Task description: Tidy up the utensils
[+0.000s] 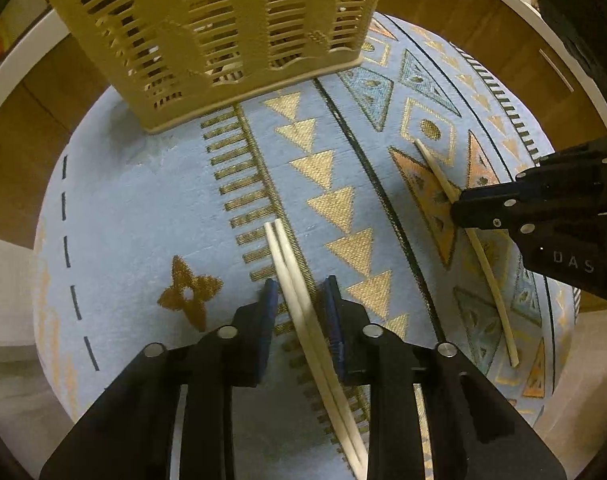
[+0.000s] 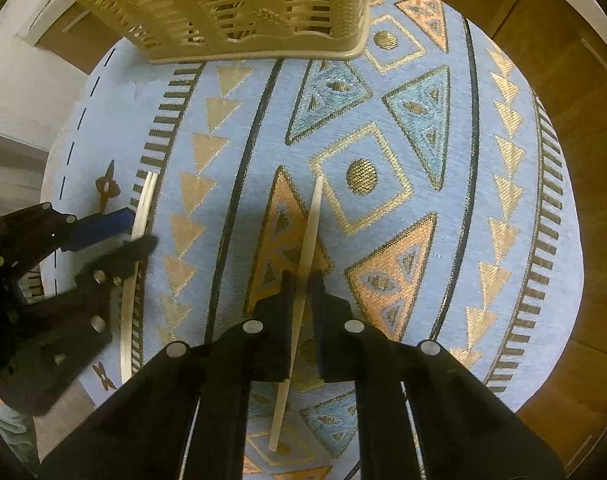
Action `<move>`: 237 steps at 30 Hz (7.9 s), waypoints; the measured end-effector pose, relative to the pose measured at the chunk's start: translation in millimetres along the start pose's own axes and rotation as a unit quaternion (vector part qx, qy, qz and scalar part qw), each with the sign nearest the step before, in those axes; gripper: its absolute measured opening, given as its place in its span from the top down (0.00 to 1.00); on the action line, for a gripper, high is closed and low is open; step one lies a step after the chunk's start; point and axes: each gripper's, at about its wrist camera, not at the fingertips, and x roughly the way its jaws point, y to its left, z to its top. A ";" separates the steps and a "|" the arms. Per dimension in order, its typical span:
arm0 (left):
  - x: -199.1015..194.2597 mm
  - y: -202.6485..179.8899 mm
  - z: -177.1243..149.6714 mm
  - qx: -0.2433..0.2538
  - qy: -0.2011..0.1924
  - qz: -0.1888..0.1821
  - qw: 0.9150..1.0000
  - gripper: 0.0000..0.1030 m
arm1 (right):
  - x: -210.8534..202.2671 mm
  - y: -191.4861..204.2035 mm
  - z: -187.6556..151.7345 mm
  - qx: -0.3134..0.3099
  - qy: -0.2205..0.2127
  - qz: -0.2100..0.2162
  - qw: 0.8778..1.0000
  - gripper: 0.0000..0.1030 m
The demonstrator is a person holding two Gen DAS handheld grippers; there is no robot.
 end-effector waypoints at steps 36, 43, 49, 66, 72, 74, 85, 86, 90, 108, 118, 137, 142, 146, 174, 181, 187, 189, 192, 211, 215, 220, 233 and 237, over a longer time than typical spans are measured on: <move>-98.7 16.5 -71.5 -0.066 -0.286 -0.044 0.955 0.92 | -65.5 17.3 -95.4 -0.046 -0.249 0.113 0.961 0.96; -128.2 16.8 -86.1 -0.068 -0.332 -0.049 0.939 0.92 | -95.6 11.9 -115.6 -0.056 -0.312 0.145 0.937 0.96; -142.7 19.0 -88.6 -0.065 -0.364 -0.057 0.927 0.92 | -115.9 17.9 -120.2 -0.066 -0.368 0.159 0.914 0.96; -203.4 26.4 -59.8 -0.042 -0.446 -0.032 0.894 0.98 | -173.6 25.6 -85.2 -0.073 -0.433 0.137 0.888 0.96; -202.9 27.7 -58.6 -0.042 -0.441 -0.036 0.896 0.98 | -158.4 9.8 -81.2 -0.039 -0.408 0.146 0.900 0.95; -200.1 27.5 -59.3 -0.039 -0.437 -0.036 0.898 0.98 | -146.4 -3.0 -76.1 -0.014 -0.380 0.150 0.913 0.89; -176.4 35.4 -61.7 -0.033 -0.419 -0.069 0.905 0.98 | -54.8 -67.8 -26.6 0.182 -0.195 0.132 0.955 0.57; -173.0 37.9 -61.8 -0.034 -0.417 -0.074 0.905 0.98 | -48.4 -68.5 -20.9 0.189 -0.188 0.118 0.957 0.63; -160.8 48.8 -61.9 -0.035 -0.410 -0.090 0.907 0.97 | -23.6 -69.0 0.4 0.220 -0.166 0.069 0.959 0.70; -143.8 73.1 -57.3 -0.026 -0.403 -0.112 0.908 0.97 | 0.8 -19.5 1.7 0.003 -0.060 -0.109 0.992 0.95; -141.8 56.2 -49.9 -0.006 -0.394 -0.108 0.913 0.97 | 2.7 -39.8 -17.2 -0.022 -0.026 -0.073 0.997 0.95; -152.4 49.6 -56.7 -0.020 -0.397 -0.089 0.913 0.97 | -35.0 -32.6 -32.2 -0.035 -0.117 -0.011 0.992 0.96; -162.7 45.9 -60.6 -0.030 -0.407 -0.078 0.909 0.97 | -72.9 -25.2 -63.1 -0.062 -0.212 0.033 0.975 0.96; -170.5 44.7 -62.5 -0.036 -0.413 -0.071 0.907 0.97 | -95.2 -9.6 -65.3 -0.064 -0.285 0.069 0.954 0.96; -266.0 81.5 26.5 -0.039 -0.523 0.005 0.851 0.98 | -215.0 47.4 52.0 -0.062 -0.552 0.078 0.828 0.96; -249.2 92.3 45.3 -0.049 -0.511 0.012 0.858 0.97 | -208.2 47.7 73.0 -0.060 -0.554 0.076 0.827 0.96; -238.5 89.8 52.8 -0.038 -0.509 0.019 0.859 0.97 | -204.3 46.4 81.2 -0.053 -0.557 0.070 0.826 0.96; -235.5 89.8 55.0 -0.037 -0.509 0.018 0.860 0.97 | -203.0 46.7 83.3 -0.050 -0.560 0.068 0.825 0.96; -228.8 93.0 59.3 -0.038 -0.507 0.010 0.861 0.97 | -200.5 47.5 85.3 -0.044 -0.567 0.063 0.820 0.96; -173.4 115.3 67.9 -0.054 -0.480 -0.032 0.875 0.96 | -134.5 49.2 94.9 -0.035 -0.569 0.019 0.822 0.95; -167.7 114.2 58.9 -0.055 -0.471 -0.043 0.879 0.72 | -129.6 41.0 80.7 -0.032 -0.553 0.031 0.832 0.85; -165.0 105.3 40.7 -0.062 -0.465 -0.017 0.883 0.56 | -127.5 35.7 53.8 -0.028 -0.539 0.028 0.842 0.63; -137.1 70.4 -26.3 -0.101 -0.424 0.081 0.896 0.27 | -80.7 30.3 -31.6 0.019 -0.494 0.006 0.869 0.42; -133.3 63.7 -36.7 -0.105 -0.426 0.087 0.894 0.27 | -81.5 35.2 -45.2 0.022 -0.507 -0.004 0.862 0.35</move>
